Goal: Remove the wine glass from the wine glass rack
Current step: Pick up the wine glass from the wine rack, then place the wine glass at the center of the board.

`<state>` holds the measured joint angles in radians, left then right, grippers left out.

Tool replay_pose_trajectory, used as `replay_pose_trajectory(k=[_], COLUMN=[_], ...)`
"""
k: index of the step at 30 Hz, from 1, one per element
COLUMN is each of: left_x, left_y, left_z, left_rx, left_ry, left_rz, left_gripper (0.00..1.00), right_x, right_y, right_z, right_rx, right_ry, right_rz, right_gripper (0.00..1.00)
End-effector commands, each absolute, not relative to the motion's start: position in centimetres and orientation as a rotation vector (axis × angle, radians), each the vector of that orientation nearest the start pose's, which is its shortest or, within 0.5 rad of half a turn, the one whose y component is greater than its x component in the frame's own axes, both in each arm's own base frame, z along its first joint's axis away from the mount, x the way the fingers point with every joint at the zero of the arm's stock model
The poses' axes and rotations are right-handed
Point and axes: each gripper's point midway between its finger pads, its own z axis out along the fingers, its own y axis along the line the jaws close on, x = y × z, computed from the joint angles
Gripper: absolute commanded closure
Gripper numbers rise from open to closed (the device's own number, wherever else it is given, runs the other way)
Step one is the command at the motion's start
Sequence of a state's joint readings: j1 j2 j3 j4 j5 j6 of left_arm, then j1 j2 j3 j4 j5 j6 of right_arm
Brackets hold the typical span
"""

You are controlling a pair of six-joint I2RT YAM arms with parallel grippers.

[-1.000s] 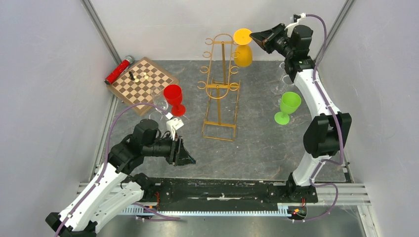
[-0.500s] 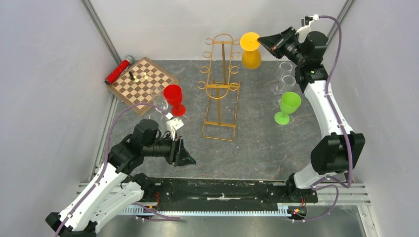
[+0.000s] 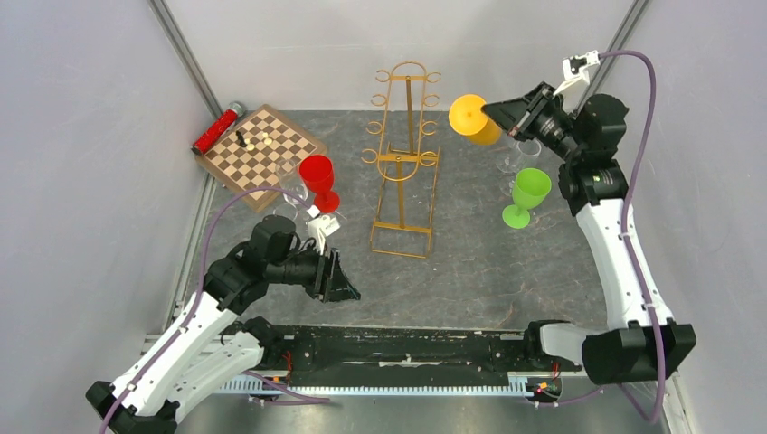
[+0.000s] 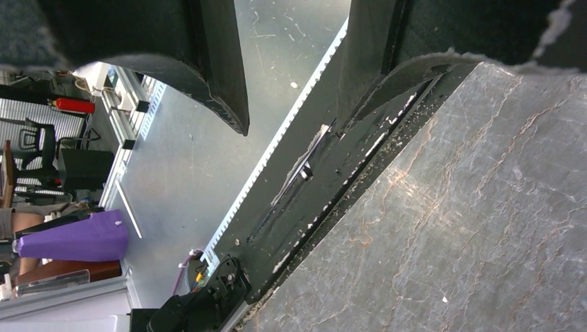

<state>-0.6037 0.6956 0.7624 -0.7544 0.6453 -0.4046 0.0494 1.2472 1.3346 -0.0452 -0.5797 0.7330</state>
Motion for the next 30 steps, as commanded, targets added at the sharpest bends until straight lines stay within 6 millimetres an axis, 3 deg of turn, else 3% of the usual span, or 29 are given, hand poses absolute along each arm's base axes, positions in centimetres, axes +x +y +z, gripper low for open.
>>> replay_pose_trajectory(k=[1, 15, 21, 30], left_x=[9.8, 11.2, 11.9, 12.2], left_y=[-21.1, -22.1, -22.2, -22.4], left_z=[21.3, 23.2, 23.6, 24.6], left_rx=[0.571, 0.492, 0.426, 0.368], left_ry=[2.301, 2.284, 2.289, 2.296], left_rz=[-1.245, -1.273, -1.269, -1.284], left_gripper=[0.43, 0.44, 0.44, 0.45], right_x=[34.8, 26.7, 23.0, 18.9], right_y=[13.7, 17.4, 19.9, 21.7], right_z=[41.4, 33.2, 31.6, 30.8], right_rx=[-0.087, -0.480, -0.706, -0.911], right_ry=[1.641, 1.816, 1.821, 1.717], right_rz=[0.955, 0.883, 0.896, 0.961], right_gripper=[1.00, 1.00, 1.00, 1.00])
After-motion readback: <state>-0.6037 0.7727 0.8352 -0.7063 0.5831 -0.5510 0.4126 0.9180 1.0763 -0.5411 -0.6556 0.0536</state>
